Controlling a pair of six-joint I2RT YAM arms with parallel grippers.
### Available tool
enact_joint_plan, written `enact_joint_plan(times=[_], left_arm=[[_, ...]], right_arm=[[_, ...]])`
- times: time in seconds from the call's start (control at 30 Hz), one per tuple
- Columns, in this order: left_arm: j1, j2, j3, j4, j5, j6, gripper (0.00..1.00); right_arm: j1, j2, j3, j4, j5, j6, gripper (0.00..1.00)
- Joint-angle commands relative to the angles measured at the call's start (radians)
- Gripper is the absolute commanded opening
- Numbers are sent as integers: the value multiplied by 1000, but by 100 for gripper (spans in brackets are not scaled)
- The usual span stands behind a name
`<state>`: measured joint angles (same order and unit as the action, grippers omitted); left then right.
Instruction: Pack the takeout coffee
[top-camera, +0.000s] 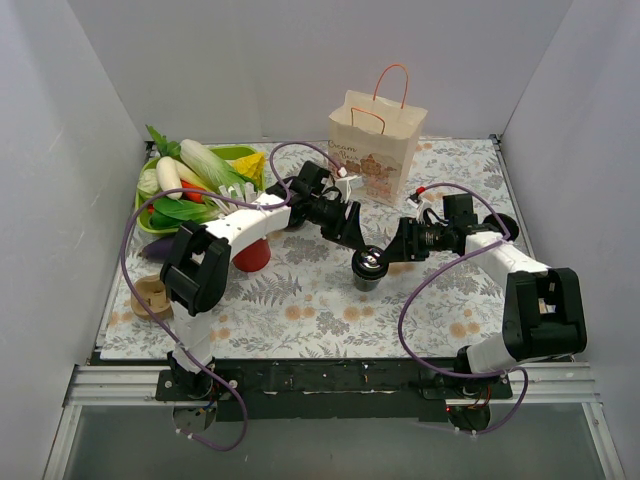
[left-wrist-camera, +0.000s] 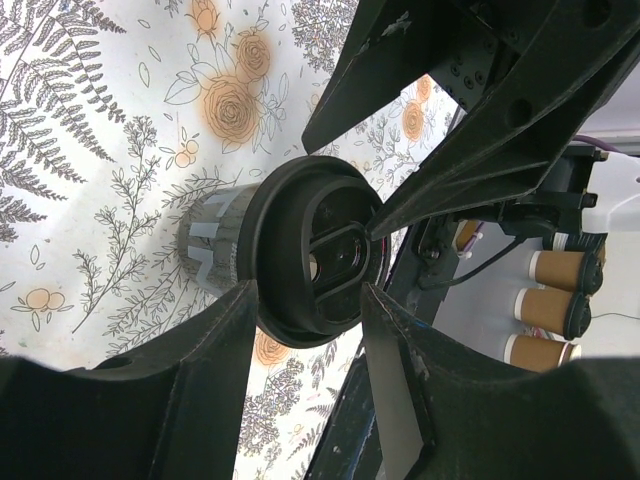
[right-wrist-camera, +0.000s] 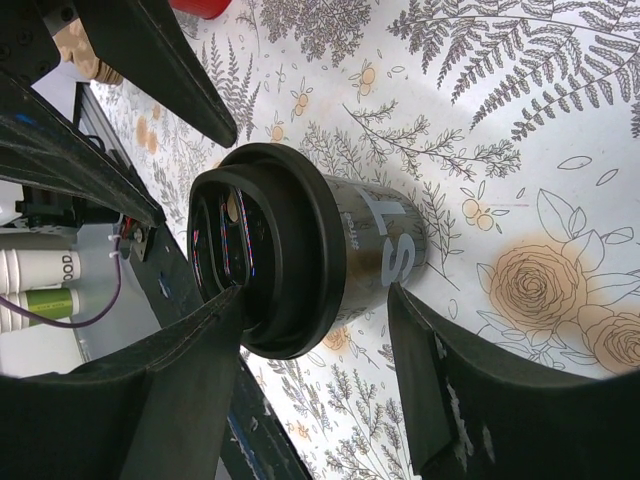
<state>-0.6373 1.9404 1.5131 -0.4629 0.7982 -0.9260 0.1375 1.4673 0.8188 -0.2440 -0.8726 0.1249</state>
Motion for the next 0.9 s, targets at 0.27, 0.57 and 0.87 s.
enact_joint_plan(times=[0.27, 0.57, 0.87], left_arm=[[1, -24, -19, 13, 35, -8, 45], [1, -24, -25, 15, 33, -11, 45], [-1, -32, -30, 10, 24, -10, 45]], right_arm=[[-1, -32, -15, -32, 7, -19, 65], [2, -39, -18, -44, 40, -13, 67], [19, -29, -15, -38, 53, -5, 67]])
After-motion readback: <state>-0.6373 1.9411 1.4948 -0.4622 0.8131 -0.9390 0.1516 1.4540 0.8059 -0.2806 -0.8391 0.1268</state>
